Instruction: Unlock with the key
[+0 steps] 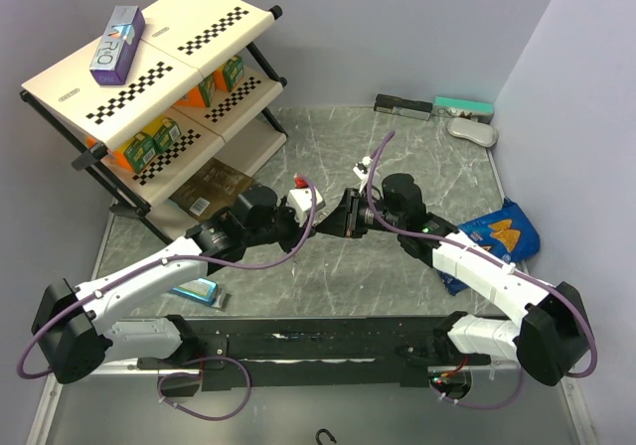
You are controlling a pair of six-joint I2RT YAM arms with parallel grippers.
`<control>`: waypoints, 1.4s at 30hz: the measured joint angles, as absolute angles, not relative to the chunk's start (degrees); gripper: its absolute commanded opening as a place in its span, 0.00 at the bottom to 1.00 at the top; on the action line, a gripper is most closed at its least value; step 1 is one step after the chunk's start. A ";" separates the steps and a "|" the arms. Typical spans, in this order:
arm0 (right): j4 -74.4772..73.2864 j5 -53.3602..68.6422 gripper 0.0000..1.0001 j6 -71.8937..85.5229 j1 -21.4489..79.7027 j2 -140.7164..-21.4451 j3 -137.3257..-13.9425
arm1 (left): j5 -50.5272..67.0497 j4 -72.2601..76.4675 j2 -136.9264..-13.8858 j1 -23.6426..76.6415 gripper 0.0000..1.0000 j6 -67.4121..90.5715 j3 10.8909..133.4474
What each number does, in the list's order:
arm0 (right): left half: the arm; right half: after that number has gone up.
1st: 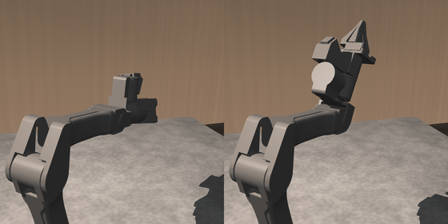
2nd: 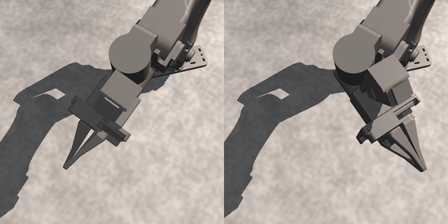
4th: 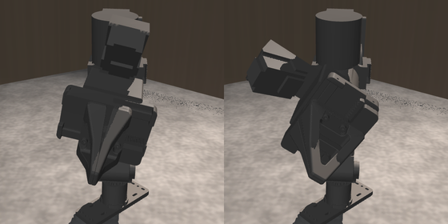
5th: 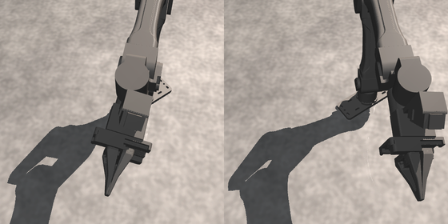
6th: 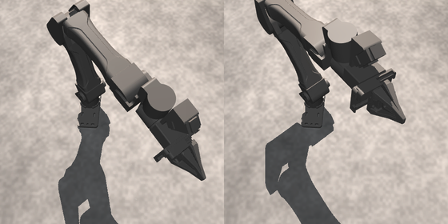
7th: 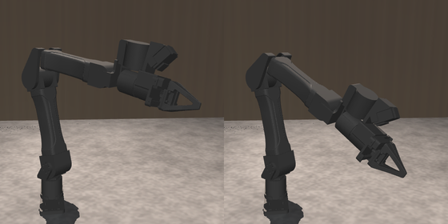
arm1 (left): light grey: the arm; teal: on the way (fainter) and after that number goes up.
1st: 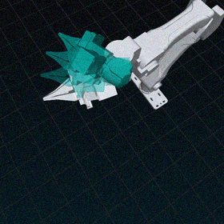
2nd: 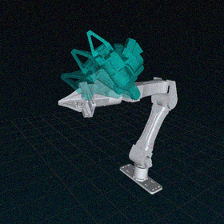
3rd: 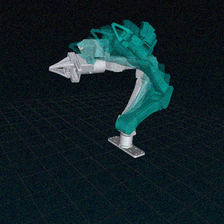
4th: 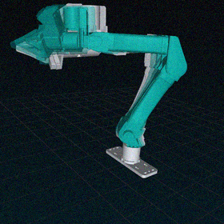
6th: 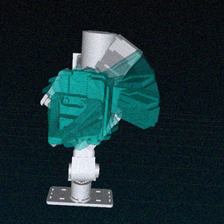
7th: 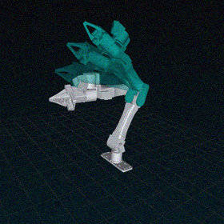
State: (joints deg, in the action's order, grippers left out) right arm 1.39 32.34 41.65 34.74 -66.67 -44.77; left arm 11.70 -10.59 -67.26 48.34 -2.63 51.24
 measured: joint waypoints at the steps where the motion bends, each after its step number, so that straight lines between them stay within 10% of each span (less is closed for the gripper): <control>1: 1.39 32.32 0.26 41.65 34.76 -66.67 -44.77 | 11.62 -10.61 -67.26 48.42 0.01 -2.66 51.24; 20: 2.11 31.88 0.27 41.43 35.11 -68.05 -44.80 | 10.37 -11.84 -67.33 50.46 0.01 -4.05 51.24; 30: 2.94 31.88 0.00 41.25 35.22 -69.01 -44.82 | 8.05 -12.12 -67.37 50.81 0.01 -4.49 51.24; 37: 6.02 30.76 0.00 42.13 35.09 -68.90 -42.96 | 6.09 -12.10 -67.59 50.81 0.83 -2.17 52.01; 42: 9.96 29.95 0.00 43.66 33.61 -67.26 -37.91 | 7.46 -11.90 -66.35 49.21 0.94 1.39 52.31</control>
